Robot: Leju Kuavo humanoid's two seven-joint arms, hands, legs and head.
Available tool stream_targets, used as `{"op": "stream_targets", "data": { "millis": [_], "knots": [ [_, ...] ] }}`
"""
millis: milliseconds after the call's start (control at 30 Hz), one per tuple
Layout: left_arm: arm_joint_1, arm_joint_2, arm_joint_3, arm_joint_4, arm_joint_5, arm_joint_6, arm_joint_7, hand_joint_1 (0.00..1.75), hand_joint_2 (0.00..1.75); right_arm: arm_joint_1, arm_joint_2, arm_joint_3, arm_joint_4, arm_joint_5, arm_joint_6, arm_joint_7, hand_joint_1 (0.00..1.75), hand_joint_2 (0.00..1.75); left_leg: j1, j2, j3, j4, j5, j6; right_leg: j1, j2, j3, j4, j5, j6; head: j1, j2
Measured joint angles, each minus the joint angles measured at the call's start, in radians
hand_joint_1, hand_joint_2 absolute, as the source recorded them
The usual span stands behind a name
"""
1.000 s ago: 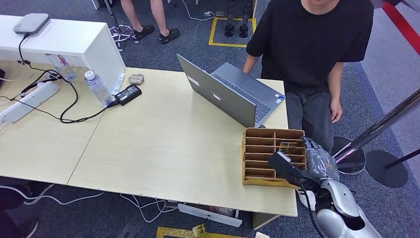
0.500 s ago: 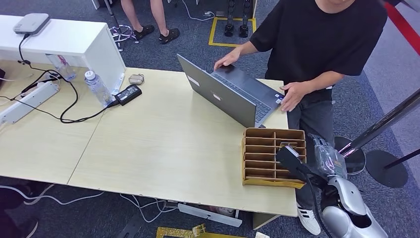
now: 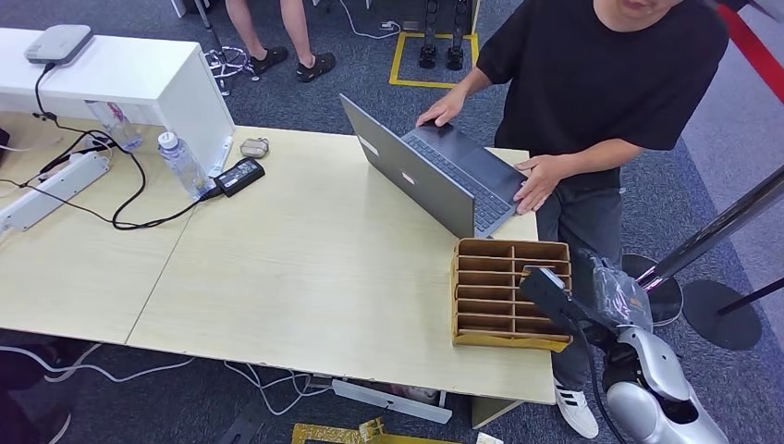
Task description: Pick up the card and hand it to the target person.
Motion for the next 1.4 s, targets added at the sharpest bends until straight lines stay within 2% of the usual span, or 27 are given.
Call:
{"op": "stream_targets", "data": {
  "millis": [733,1400],
  "knots": [
    [0.0,-0.002,0.0,0.0,-0.001,-0.001,0.004,0.0,0.0,-0.013,0.019,0.033,0.002,-0.013,-0.001,-0.018,0.45,1.75,0.0,0.0,0.0,0.0,0.0,0.0,0.0,0.0,0.0,0.0,0.0,0.0,0.0,0.0],
    [0.0,-0.004,0.0,0.0,-0.004,-0.002,0.009,0.0,0.0,-0.056,0.08,0.1,0.04,-0.017,0.004,-0.046,0.47,1.75,0.0,0.0,0.0,0.0,0.0,0.0,0.0,0.0,0.0,0.0,0.0,0.0,0.0,0.0]
  ]
}}
